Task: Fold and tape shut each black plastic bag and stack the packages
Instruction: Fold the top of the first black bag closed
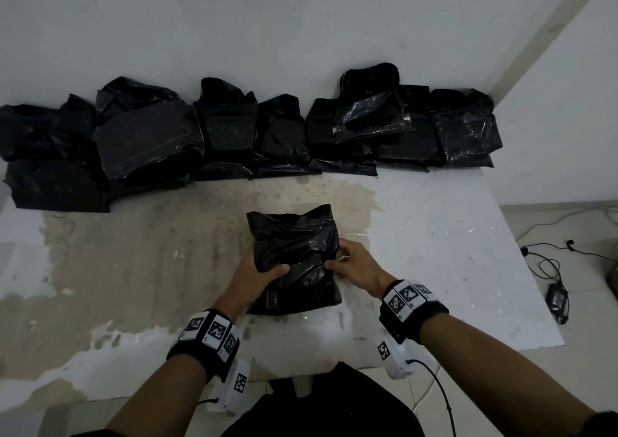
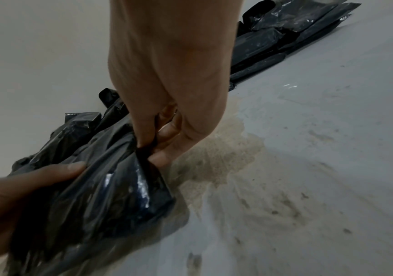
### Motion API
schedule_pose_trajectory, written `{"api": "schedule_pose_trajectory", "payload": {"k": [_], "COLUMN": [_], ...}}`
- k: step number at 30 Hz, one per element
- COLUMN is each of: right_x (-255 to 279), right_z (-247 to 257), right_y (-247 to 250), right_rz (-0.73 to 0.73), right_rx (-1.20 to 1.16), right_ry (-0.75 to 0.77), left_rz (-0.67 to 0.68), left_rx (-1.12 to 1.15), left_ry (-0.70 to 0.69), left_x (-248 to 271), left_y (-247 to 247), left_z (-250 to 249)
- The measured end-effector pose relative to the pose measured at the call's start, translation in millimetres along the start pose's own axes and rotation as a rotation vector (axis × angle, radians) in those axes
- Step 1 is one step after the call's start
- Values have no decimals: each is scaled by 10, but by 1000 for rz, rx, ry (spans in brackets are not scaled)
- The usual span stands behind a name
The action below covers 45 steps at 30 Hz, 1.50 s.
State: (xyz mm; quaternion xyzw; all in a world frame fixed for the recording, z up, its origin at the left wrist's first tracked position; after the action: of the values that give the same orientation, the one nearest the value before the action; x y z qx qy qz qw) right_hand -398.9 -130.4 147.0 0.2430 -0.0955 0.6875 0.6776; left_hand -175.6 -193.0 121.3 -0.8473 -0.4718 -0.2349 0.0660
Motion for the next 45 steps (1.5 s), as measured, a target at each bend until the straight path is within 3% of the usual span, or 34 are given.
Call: {"api": "schedule_pose_trajectory", "payload": {"k": [3, 6, 11, 17, 24, 29, 32, 36, 39, 43, 45], "right_x": [28, 60, 150, 126, -126, -131, -135, -139, -143, -164, -189], "right_z": [62, 102, 120, 77, 54, 162, 171, 257, 295, 234, 186], "right_y": [77, 31, -146, -148, 300, 397, 362, 315, 313, 425, 470], "right_rz": [-119, -140, 40, 185, -110, -192, -153, -68, -50, -144, -188], "right_rx": [202, 216, -133, -67, -372, -371, -342, -266, -246, -273, -266], "right_ry": [27, 61, 30, -26, -101, -8, 18, 48, 56, 48, 42], "left_rz": [35, 49, 90, 139, 249, 187, 86, -66, -104, -237, -231], "left_rx": [-23, 3, -10, -73, -77, -93, -56, 228, 235, 215, 185], "left_ry": [22, 52, 25, 10, 26, 26, 52, 64, 32, 34, 22], "left_x": [-32, -82, -108, -99, -64, -28, -14, -122, -267, -357, -360], "left_y": [25, 67, -29, -140, -246, -215, -132, 43, 135, 296, 276], "left_z": [-32, -30, -33, 10, 51, -18, -52, -124, -216, -186, -196]}}
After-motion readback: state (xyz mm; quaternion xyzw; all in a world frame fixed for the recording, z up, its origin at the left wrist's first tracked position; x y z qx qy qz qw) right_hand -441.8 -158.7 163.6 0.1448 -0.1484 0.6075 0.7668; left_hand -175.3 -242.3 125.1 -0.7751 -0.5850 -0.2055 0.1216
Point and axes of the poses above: each hand's wrist, its own x-axis away from the middle knuckle, its own y-axis out of the back of the hand, z = x × y, the point moved 9 cm from there along -x, towards the middle knuckle, and after that the axes turned 6 degrees about z, right-handed, at the moved point
